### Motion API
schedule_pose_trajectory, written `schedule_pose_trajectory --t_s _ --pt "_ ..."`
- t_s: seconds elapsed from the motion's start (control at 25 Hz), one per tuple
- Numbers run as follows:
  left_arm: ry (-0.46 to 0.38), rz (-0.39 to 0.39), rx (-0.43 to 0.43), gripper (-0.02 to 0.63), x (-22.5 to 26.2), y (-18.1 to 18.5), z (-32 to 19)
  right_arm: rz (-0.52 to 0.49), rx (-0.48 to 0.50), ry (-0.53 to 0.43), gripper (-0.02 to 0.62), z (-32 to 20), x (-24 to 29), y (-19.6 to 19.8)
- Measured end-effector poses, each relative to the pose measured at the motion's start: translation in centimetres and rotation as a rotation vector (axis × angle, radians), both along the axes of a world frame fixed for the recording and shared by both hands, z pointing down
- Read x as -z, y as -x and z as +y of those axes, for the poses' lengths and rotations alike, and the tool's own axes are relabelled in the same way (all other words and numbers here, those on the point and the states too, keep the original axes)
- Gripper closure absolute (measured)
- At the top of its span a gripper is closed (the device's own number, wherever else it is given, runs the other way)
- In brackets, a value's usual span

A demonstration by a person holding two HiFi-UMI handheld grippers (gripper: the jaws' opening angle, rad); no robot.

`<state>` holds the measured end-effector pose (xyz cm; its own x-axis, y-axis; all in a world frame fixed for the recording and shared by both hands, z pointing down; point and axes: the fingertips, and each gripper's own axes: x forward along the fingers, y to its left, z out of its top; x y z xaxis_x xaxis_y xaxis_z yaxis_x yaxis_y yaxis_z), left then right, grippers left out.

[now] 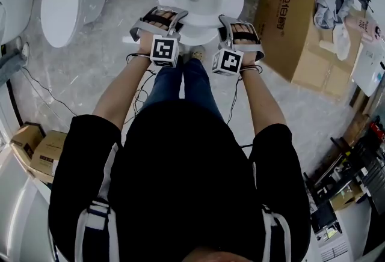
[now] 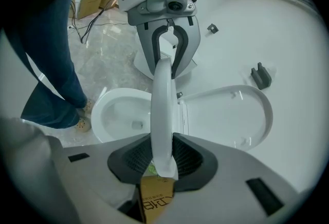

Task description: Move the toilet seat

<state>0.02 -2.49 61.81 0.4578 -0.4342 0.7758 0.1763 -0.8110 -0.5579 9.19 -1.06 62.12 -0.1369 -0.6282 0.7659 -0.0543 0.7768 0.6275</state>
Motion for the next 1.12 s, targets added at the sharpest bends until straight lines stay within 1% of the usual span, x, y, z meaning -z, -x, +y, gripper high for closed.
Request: schedule_pose_trajectory --t_s 0.2,0.44,0.6,0.68,0.84,1.12 --pt "0.027 0.004 -0.001 0.492 1.4 -0.3 -1.1 -0.027 -0.018 0.025 0.474 -1.3 1.5 0.0" --pt "0.052 0.017 -0.001 0.495 3.2 -0.5 -2.9 -0.036 0.006 0.040 0.476 -3.2 2.9 -0.2" --pt "0.077 0.018 -0.006 0.495 3.6 -0.2 -3.6 -0.041 -0.020 0.097 0.474 -3.8 3.7 0.1" --pt "0.103 0.009 -0.011 0.495 3.4 -0.1 -4.0 -0.037 -0.033 0.124 0.474 -4.2 4.0 -0.1" --pt "0.150 0.011 -0.027 0.495 4.3 -0.4 -4.6 -0.032 -0.032 0.153 0.474 -5.1 4.4 -0.3" --pt "0.171 0.023 -0.025 0.497 6.6 -0.9 -6.6 -0.019 -0.052 0.194 0.476 -6.8 5.8 -0.7"
